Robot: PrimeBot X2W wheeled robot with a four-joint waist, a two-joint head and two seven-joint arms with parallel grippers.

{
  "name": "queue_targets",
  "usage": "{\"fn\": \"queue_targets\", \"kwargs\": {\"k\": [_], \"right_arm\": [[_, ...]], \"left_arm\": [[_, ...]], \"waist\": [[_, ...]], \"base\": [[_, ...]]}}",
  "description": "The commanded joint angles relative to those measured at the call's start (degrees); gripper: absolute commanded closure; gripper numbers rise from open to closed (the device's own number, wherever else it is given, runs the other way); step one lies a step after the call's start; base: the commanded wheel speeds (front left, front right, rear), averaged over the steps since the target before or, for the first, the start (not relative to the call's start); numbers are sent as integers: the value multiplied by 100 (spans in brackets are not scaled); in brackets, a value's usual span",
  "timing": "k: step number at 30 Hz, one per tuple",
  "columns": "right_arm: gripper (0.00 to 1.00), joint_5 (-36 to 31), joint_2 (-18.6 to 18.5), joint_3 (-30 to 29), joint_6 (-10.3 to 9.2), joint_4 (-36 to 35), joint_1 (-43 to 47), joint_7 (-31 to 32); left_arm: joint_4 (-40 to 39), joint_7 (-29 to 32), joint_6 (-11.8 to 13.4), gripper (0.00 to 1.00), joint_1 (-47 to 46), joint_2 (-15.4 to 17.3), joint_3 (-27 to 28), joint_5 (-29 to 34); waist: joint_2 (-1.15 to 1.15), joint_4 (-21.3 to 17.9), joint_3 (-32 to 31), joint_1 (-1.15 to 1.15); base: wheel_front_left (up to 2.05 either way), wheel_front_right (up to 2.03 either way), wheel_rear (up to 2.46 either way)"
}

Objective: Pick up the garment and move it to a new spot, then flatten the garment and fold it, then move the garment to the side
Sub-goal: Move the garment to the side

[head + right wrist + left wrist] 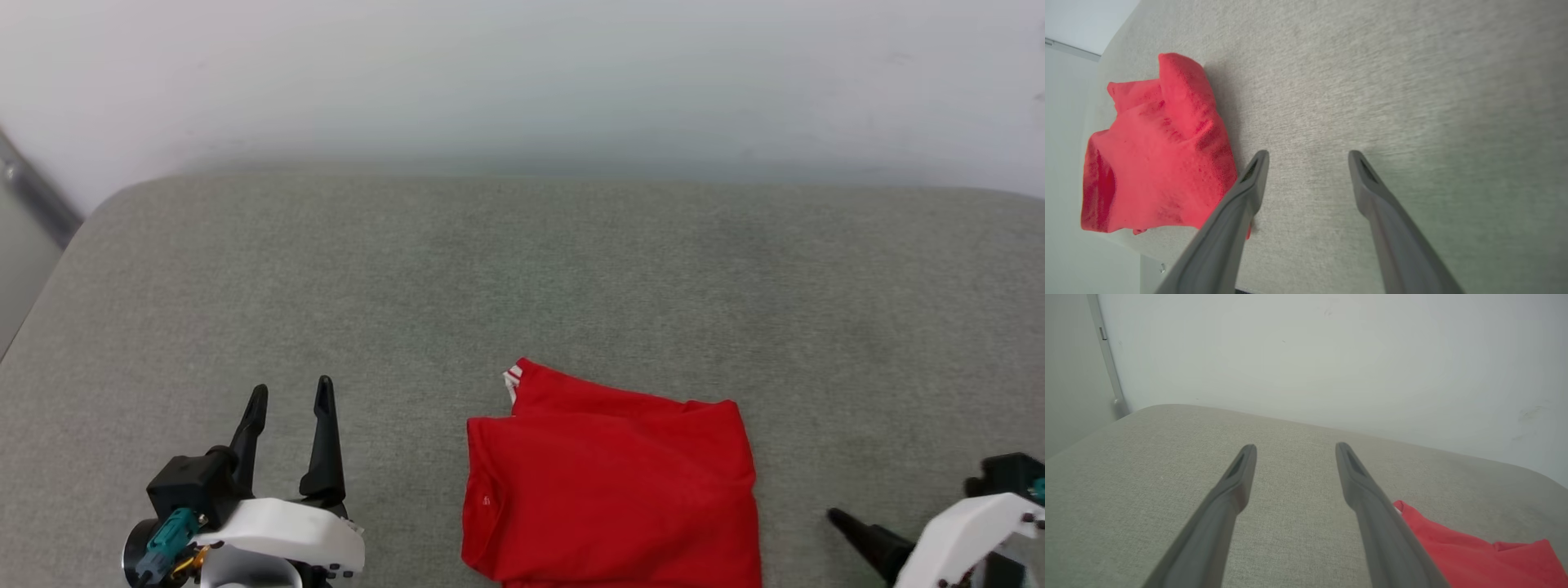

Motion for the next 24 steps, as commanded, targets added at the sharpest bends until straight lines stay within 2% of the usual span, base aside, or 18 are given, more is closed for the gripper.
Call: {"fn": "queue_targets", "kwargs": {"k": [1, 5, 9, 14, 15, 16, 20, 24], "right_arm": [[0, 166, 46, 120, 0, 72, -133, 20], [0, 615, 217, 449, 0, 317, -254, 76], [0, 1471, 411, 799, -1, 581, -487, 187], [0, 2032, 397, 1172, 0, 844, -701, 15], [60, 2102, 374, 1263, 0, 876, -731, -11], [100, 2163, 344, 1346, 0, 876, -770, -74], [100, 2228, 92, 1692, 0, 781, -881, -321], [100, 1973, -250, 2031, 0, 696, -979, -659]], "left_arm": [[7, -22, -15, 0, -103, -12, 13, 44], [31, -26, -47, 0, -177, -13, 4, 62], [74, -26, -57, 0, -243, 32, 25, 86], [98, -4, -62, 0, -281, 79, 29, 83], [99, 6, -62, 0, -294, 83, 25, 85], [96, 15, -61, 0, -309, 88, 20, 87], [86, 25, -42, 0, -288, 101, 24, 78], [89, 24, -19, 0, -201, 126, 17, 78]], "waist": [[0, 115, 119, 0], [0, 212, 251, 0], [0, 278, 357, 0], [0, 307, 383, 0], [0, 311, 381, 0], [0, 311, 378, 0], [0, 249, 330, 0], [0, 107, 233, 0]], "base": [[0, 0, 0], [0, 0, 0], [0, 0, 0], [0, 0, 0], [0, 0, 0], [0, 0, 0], [0, 0, 0], [0, 0, 0]]}}
